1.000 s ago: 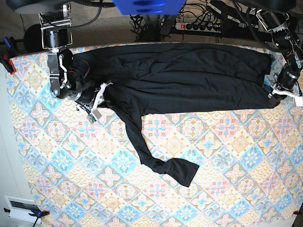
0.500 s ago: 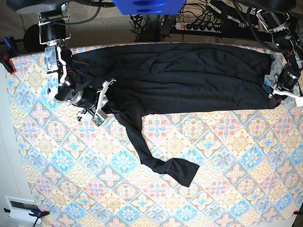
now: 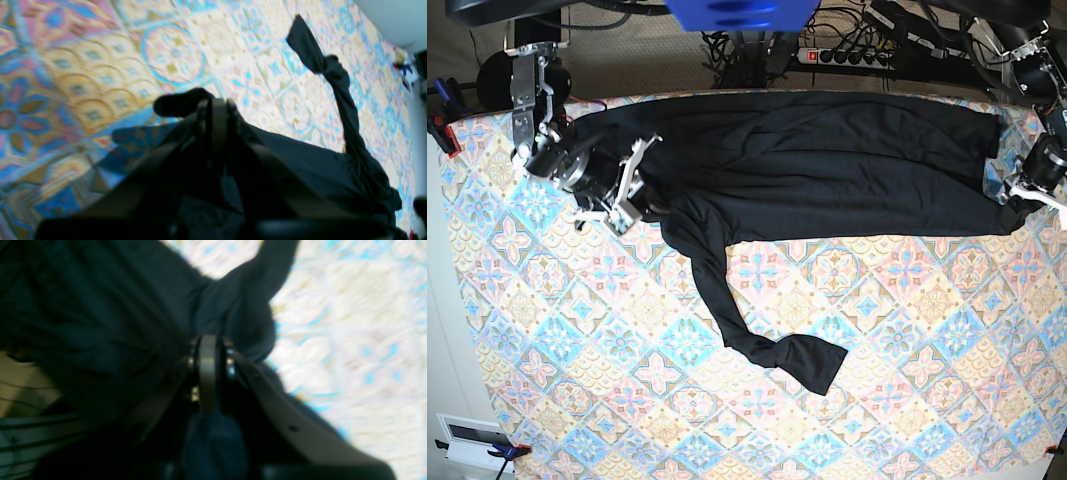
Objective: Layout the t-shirt on the table in an organized manner, then fold the t-shirt properly
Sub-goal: 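Hold the folded shirt edges with both grippers and adjust the right grip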
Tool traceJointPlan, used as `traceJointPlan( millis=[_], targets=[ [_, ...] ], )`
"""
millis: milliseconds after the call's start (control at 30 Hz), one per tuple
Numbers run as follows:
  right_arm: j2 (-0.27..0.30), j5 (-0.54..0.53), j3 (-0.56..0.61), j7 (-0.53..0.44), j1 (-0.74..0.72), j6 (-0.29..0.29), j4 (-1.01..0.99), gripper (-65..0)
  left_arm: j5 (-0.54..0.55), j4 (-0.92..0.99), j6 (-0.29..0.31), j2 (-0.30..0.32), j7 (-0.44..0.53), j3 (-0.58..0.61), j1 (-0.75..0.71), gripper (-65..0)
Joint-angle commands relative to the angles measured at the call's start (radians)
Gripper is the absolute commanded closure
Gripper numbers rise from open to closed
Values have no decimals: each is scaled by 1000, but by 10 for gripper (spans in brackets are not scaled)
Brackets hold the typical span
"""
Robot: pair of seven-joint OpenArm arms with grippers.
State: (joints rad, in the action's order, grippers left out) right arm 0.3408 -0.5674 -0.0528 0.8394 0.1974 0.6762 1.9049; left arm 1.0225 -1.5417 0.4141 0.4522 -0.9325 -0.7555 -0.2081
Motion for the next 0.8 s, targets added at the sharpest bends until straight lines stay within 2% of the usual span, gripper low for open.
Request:
traceJointPlan(
  millis=[0, 133, 267, 367, 600, 767],
  targets=[
    [11, -33, -25, -27, -11, 1, 17, -25, 28, -16, 9, 21, 19, -3, 8, 0],
    [11, -10, -38, -27, -26, -2, -25, -44, 25, -16, 9, 17, 20, 0, 8, 0],
    [8, 27, -38, 1, -92, -3, -78, -164, 23, -13, 9, 9, 19, 3, 11, 0],
    [8, 28, -38, 7, -131, -3, -117, -226, 22, -12, 9, -2, 17, 4, 11, 0],
    [10, 28, -37, 7, -184, 0, -249, -241, 22, -12, 9, -5, 20, 4, 9, 0],
    [10, 30, 49, -1, -229, 0, -318, -241, 22, -12, 9, -5, 20, 4, 14, 0]
  ],
)
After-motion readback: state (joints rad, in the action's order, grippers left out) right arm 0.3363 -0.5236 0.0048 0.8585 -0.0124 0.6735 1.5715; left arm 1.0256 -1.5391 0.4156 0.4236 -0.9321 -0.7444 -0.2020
